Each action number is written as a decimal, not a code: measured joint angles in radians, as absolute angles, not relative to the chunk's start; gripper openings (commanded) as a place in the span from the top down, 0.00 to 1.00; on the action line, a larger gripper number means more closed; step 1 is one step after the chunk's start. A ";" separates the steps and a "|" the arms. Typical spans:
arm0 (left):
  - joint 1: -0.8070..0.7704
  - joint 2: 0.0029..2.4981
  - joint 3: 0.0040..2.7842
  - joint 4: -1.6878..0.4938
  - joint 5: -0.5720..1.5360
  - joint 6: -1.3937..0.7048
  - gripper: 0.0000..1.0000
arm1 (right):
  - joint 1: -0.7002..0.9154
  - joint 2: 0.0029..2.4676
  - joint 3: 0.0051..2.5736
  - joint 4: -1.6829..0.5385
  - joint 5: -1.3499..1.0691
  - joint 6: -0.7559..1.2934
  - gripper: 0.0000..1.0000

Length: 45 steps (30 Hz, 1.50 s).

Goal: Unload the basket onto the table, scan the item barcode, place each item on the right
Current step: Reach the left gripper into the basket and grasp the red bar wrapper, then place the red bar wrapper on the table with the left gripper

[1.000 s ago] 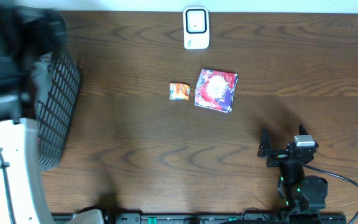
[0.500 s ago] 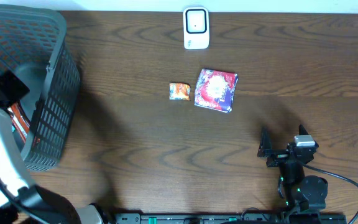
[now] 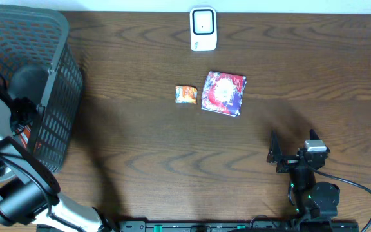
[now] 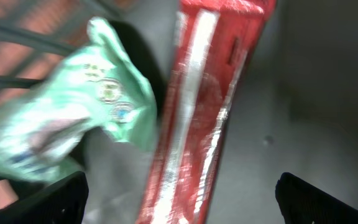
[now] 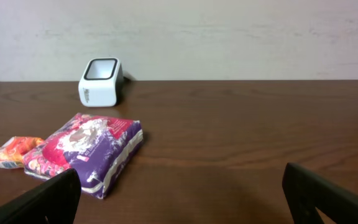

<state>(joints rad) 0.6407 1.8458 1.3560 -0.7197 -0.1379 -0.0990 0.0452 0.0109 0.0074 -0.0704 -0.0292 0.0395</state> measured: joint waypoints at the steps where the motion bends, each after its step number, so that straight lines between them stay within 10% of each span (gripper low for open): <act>1: 0.641 1.858 1.356 -0.719 -0.127 -0.098 0.05 | 0.045 0.011 0.007 -0.070 -0.029 0.039 0.01; 6: 0.641 1.924 1.356 -0.720 -0.090 -0.098 0.05 | 0.045 0.011 0.007 -0.070 -0.029 0.039 0.01; 12: 0.640 1.951 1.356 -0.727 -0.061 -0.096 0.32 | 0.045 0.011 0.007 -0.070 -0.029 0.039 0.01; 14: 0.640 1.951 1.356 -0.733 -0.058 -0.091 0.51 | 0.045 0.011 0.007 -0.070 -0.029 0.039 0.01; 16: 0.641 1.951 1.356 -0.741 -0.051 -0.091 0.92 | 0.045 0.011 0.007 -0.070 -0.029 0.039 0.01; 37: 0.616 1.336 1.395 -0.411 0.503 -0.355 0.93 | 0.045 0.011 0.007 -0.070 -0.029 0.039 0.01; 45: 0.257 1.341 1.398 -0.371 0.683 -0.344 0.93 | 0.045 0.011 0.007 -0.070 -0.030 0.039 0.01</act>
